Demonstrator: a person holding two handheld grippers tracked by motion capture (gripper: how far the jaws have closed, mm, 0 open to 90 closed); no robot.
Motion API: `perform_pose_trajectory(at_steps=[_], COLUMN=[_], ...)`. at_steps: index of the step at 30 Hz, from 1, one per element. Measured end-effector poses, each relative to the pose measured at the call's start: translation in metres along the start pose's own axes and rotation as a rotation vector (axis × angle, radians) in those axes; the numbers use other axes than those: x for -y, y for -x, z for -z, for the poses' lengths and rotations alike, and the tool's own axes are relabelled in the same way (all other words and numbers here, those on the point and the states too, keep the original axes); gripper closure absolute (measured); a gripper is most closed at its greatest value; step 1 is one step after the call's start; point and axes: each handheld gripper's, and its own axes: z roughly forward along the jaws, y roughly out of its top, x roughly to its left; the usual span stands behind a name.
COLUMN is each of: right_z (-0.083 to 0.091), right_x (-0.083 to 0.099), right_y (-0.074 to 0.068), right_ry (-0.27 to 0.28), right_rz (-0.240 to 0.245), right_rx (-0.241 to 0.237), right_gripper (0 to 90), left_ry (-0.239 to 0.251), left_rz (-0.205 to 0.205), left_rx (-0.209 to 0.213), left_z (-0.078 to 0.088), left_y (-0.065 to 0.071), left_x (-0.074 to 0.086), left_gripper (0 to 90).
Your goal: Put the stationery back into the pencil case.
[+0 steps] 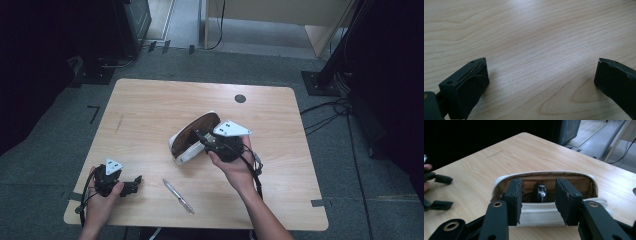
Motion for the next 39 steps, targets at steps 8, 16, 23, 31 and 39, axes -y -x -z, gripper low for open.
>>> perform_pose_trajectory(at_steps=[8, 16, 23, 31, 39], right_z=[0.019, 0.016, 0.001, -0.016, -0.037], right_x=[0.014, 0.033, 0.049, 0.063, 0.072], right_y=[-0.020, -0.041, -0.052, -0.067, -0.083], right_ry=[0.015, -0.010, -0.043, -0.085, -0.137], right_rz=[0.021, 0.020, 0.012, 0.016, 0.035], right_rx=[-0.061, -0.126, -0.166, -0.215, -0.255], right_gripper=[62.7, 65.5, 66.8, 69.8, 70.7], left_ry=[0.000, 0.001, 0.001, 0.001, 0.001], left_rz=[0.001, 0.001, 0.001, 0.001, 0.001], left_rx=[0.000, -0.001, -0.001, -0.001, 0.000], left_z=[0.000, 0.000, 0.000, 0.000, 0.000], left_y=[0.000, 0.000, 0.000, 0.000, 0.000], left_x=[0.000, 0.000, 0.000, 0.000, 0.000], left_gripper=[0.0, 0.0, 0.0, 0.0, 0.0])
